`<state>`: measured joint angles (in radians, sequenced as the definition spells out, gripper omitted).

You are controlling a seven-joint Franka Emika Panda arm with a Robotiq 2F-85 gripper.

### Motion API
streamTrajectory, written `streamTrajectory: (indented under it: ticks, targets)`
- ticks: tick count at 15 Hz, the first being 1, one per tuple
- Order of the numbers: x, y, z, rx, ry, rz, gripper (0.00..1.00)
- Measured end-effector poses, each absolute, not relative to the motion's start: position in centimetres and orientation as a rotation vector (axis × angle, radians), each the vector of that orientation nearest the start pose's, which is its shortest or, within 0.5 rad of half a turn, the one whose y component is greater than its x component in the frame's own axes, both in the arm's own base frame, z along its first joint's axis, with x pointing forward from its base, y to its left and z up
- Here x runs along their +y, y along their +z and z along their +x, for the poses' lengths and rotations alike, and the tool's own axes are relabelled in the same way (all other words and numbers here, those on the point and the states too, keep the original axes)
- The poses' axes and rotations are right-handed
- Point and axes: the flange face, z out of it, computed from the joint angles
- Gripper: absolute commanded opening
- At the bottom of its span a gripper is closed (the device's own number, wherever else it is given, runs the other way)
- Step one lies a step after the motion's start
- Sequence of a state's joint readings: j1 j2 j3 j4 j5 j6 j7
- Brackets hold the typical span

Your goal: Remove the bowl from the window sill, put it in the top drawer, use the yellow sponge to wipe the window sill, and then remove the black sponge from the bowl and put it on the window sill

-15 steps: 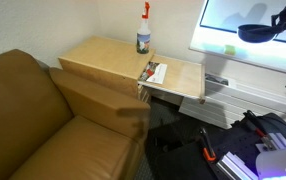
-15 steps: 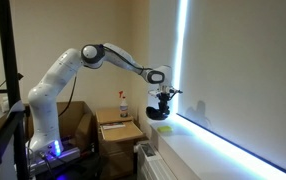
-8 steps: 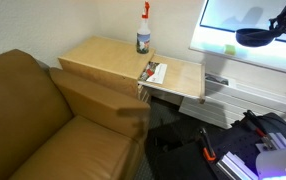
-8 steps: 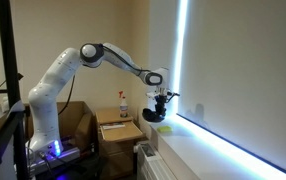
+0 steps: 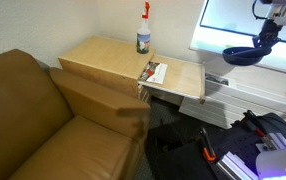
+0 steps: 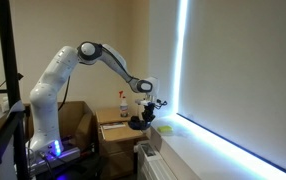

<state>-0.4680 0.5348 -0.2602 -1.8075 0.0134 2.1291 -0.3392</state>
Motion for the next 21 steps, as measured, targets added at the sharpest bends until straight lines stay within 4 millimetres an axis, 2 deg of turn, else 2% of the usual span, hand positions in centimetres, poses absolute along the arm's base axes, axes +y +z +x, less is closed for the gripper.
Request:
streamTrajectory:
  ticks: [3, 7, 9, 10, 12, 14, 15, 16, 19, 21]
  targets:
    - [-35.9, 22.6, 47.2, 0.348, 0.37, -3.131, 0.02]
    - [-28.8, 22.6, 46.5, 0.113, 0.179, -3.171, 0.02]
    - [-25.2, 22.6, 45.4, 0.005, 0.089, -3.152, 0.02]
    - [-23.3, 22.6, 44.5, -0.052, 0.053, -3.13, 0.08]
    - [-20.4, 23.1, 42.6, -0.137, -0.012, -3.09, 0.08]
    - [-19.3, 23.9, 41.3, -0.162, -0.031, -3.086, 0.08]
    - [-19.3, 24.1, 41.1, -0.164, -0.037, -3.087, 0.02]
    - [-19.3, 24.3, 41.0, -0.165, -0.043, -3.088, 0.02]
    - [-19.9, 23.6, 40.6, -0.223, -0.002, -3.068, 0.02]
    - [-18.4, 22.9, 40.5, -0.338, 0.029, -2.989, 0.02]
